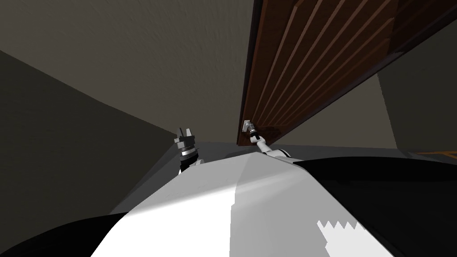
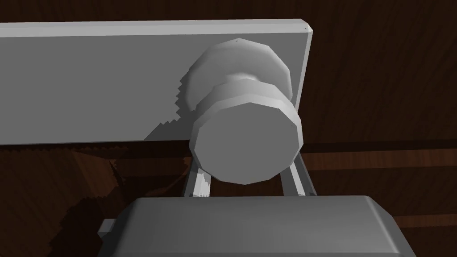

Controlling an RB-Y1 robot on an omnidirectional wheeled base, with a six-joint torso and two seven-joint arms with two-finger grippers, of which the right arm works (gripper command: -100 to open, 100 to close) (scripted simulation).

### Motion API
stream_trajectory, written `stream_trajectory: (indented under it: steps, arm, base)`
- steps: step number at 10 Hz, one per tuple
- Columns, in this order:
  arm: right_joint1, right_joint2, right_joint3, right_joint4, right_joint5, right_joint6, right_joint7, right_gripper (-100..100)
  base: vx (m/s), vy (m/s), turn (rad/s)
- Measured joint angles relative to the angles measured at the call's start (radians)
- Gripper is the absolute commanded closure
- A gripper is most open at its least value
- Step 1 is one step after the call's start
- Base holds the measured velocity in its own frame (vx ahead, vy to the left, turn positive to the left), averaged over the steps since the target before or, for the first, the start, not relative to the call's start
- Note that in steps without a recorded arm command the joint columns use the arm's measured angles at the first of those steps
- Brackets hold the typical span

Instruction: Pull the door open

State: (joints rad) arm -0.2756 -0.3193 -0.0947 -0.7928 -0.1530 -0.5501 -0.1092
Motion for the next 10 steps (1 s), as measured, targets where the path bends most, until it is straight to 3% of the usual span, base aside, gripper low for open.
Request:
stream_trajectory:
  steps: [10]
  arm:
    - [-0.004,0.001,0.013,0.008,-0.199,0.020,-0.253,100]
  base:
    - [-0.061,-0.033,0.095]
